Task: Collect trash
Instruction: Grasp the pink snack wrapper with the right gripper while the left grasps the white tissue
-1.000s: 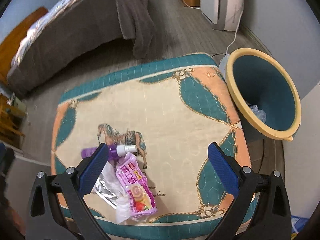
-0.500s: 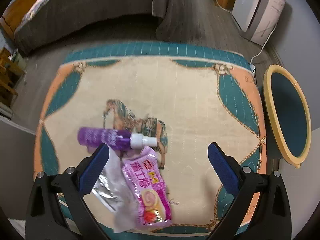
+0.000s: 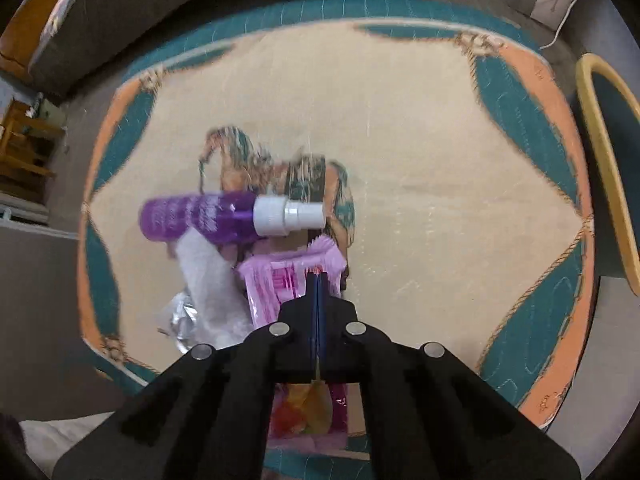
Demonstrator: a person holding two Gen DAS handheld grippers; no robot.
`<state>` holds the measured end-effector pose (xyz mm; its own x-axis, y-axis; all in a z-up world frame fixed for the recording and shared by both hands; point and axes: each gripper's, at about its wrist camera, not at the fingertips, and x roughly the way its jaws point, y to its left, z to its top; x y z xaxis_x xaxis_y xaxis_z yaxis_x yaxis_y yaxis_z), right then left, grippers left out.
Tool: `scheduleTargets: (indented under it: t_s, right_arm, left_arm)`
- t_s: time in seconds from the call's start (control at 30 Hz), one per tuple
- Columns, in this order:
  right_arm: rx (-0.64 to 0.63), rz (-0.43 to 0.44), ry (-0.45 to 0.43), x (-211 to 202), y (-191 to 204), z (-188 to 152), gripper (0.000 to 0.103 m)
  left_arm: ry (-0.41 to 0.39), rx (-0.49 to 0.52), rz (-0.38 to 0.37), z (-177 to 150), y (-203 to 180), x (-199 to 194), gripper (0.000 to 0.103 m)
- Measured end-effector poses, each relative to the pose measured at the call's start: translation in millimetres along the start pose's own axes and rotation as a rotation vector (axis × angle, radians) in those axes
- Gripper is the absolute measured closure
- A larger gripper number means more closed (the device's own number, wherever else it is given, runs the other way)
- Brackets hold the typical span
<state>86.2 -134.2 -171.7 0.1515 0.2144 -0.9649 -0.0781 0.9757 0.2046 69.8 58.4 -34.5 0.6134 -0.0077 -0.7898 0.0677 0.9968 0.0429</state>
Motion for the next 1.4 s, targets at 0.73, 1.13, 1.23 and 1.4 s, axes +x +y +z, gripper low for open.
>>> scheduleTargets:
  t_s: [0.73,1.13,1.23,1.4]
  right_arm:
    - [-0.130,-0.011,0.016,-14,16,-31,0.081]
    - [-0.125,0.019,0.000,-19,16,-39,0.102]
    - [-0.151,-0.007,0.014,-13,21,-42,0.099]
    - [-0.194,-0.066,0.006,-7,29,-42,0.072]
  left_arm:
    - [0.058,-0.059,0.027,-40,-28,-14,0.006]
    - [0.091,-0.158,0.031,-64,-18,-25,0.006]
    - [0.086,-0.133,0.046,-68,-20,-27,0.006]
    - [0.094,-0.104,0.066,-69,-21,-25,0.006]
